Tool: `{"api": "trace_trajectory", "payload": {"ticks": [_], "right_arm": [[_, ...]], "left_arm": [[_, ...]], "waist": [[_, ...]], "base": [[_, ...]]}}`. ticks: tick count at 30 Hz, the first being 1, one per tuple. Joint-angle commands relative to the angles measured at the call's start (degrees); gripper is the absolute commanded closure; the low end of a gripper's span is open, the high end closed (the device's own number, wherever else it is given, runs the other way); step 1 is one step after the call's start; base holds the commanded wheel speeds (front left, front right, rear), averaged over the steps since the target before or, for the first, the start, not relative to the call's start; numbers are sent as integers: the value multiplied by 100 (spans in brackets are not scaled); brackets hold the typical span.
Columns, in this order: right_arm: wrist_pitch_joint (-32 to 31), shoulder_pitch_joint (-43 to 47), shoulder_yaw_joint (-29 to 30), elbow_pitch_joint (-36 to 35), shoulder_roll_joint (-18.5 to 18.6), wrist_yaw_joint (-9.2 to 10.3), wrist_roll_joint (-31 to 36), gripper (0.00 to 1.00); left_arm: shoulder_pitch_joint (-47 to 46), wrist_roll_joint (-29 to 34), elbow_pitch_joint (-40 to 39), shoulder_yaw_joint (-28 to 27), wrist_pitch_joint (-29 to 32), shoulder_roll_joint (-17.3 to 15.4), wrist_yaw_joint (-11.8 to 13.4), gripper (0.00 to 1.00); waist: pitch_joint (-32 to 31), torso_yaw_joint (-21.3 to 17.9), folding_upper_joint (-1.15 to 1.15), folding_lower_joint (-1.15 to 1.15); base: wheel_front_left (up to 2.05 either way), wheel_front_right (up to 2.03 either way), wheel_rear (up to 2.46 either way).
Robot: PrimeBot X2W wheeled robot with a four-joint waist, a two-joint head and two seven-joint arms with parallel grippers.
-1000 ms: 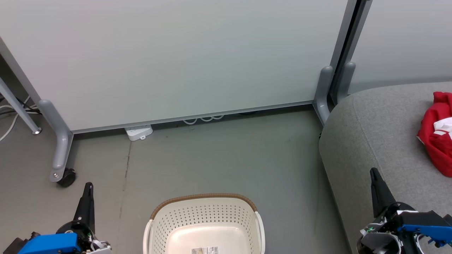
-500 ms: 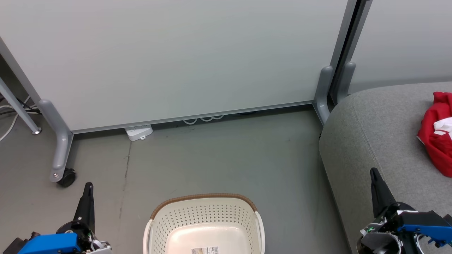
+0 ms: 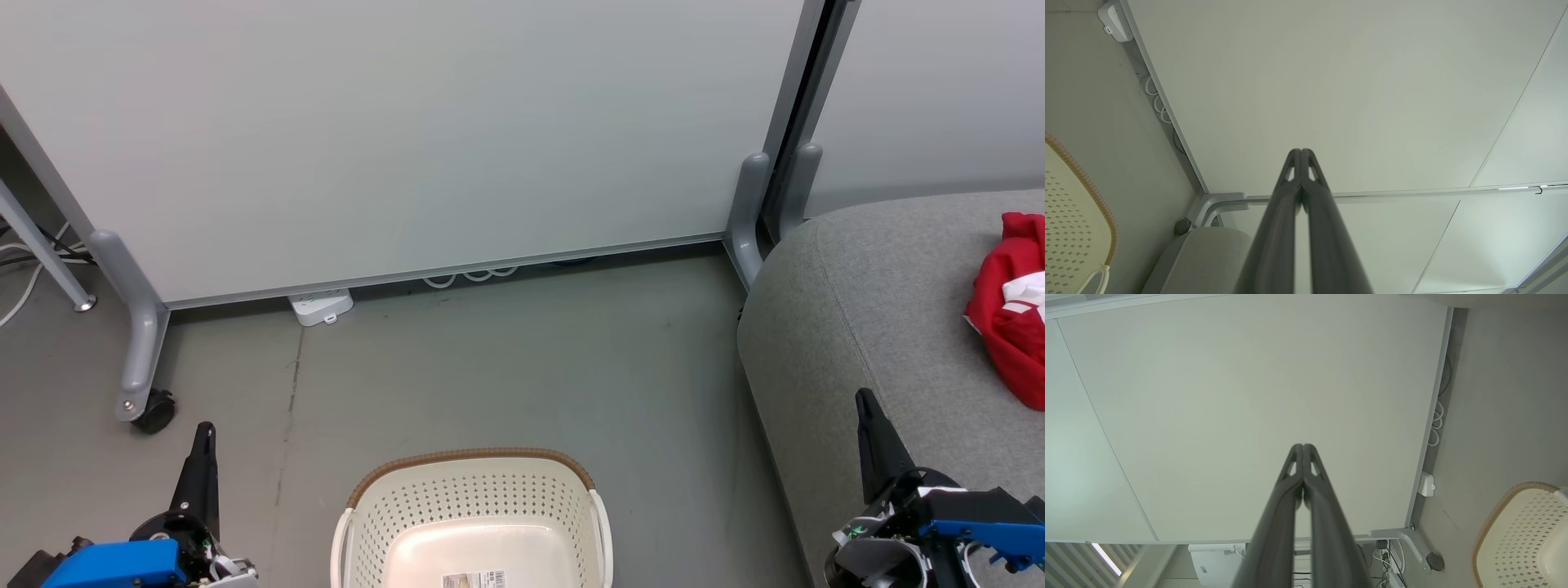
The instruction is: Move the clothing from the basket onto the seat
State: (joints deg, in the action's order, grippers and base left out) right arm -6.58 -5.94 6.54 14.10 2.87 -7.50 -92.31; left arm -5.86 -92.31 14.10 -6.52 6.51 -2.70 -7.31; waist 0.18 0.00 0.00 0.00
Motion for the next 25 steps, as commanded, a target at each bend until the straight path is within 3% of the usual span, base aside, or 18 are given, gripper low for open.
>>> {"api": "trace_trajectory", "payload": {"ticks": [1, 25], "right_arm": [[-14, -55, 2, -19, 1, 2, -19, 100], [-14, -55, 2, -19, 1, 2, -20, 100]], "left_arm": [[-65, -19, -17, -17, 25, -34, -34, 100], [-65, -20, -17, -16, 25, -34, -34, 100]], "waist": [[0, 0, 0, 0], [0, 0, 0, 0]], "base": [[0, 0, 0], [0, 0, 0]]}}
